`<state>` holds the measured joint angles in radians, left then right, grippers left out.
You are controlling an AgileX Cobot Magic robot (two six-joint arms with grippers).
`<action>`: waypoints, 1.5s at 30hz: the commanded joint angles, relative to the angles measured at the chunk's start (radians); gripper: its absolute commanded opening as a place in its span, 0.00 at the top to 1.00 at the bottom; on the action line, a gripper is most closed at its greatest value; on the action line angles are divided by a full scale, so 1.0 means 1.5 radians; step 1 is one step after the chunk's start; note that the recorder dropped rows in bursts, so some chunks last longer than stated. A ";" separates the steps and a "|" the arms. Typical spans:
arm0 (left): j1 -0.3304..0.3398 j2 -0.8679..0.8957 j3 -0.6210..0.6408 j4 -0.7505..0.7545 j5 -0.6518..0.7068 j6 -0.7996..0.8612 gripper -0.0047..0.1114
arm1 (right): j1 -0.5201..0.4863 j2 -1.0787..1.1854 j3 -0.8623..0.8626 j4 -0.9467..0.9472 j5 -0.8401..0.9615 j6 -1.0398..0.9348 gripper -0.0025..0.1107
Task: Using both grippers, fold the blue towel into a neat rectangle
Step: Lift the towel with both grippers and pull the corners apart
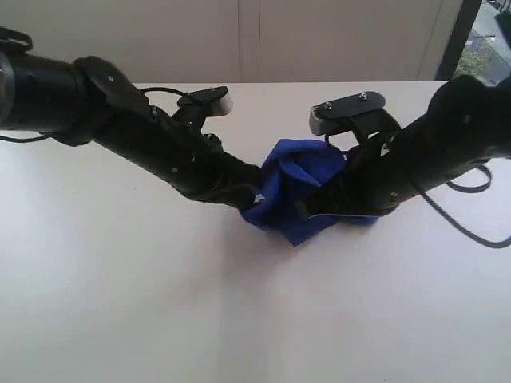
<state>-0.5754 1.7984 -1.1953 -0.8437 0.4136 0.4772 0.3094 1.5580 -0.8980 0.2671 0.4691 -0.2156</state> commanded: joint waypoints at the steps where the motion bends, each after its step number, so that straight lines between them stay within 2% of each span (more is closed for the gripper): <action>1: -0.003 -0.058 -0.001 0.289 0.070 -0.156 0.96 | -0.036 -0.071 0.003 -0.161 0.071 0.120 0.98; 3: -0.003 -0.088 -0.001 0.409 0.094 -0.233 0.96 | -0.044 -0.104 0.003 -0.221 0.098 0.166 0.98; 7: -0.003 -0.157 -0.001 0.542 0.138 -0.290 0.96 | -0.047 -0.159 0.003 -0.282 0.148 0.182 0.98; 15: -0.003 -0.326 -0.001 0.628 0.219 -0.306 0.96 | -0.047 -0.289 0.003 -0.454 0.264 0.267 0.98; 19: -0.003 -0.403 -0.001 0.671 0.240 -0.309 0.96 | -0.047 -0.362 0.003 -0.495 0.286 0.268 0.98; 28: -0.003 -0.575 -0.001 0.686 0.345 -0.343 0.96 | -0.047 -0.526 0.003 -0.480 0.334 0.265 0.98; 32: -0.003 -0.642 -0.001 0.670 0.358 -0.343 0.96 | -0.047 -0.596 0.003 -0.470 0.366 0.237 0.98; 39: -0.003 -0.748 -0.001 0.653 0.446 -0.345 0.96 | -0.047 -0.693 0.003 -0.435 0.427 0.178 0.98; 42: -0.003 -0.771 -0.001 0.653 0.453 -0.365 0.96 | -0.047 -0.713 0.003 -0.421 0.428 0.175 0.98; 45: -0.003 -0.730 0.071 0.682 0.372 -0.412 0.96 | -0.047 -0.648 0.014 -0.421 0.357 0.215 0.98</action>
<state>-0.5793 0.6620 -1.1499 0.1506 1.0374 -0.0931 0.2432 0.5245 -0.8958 -0.3630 1.0840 0.0762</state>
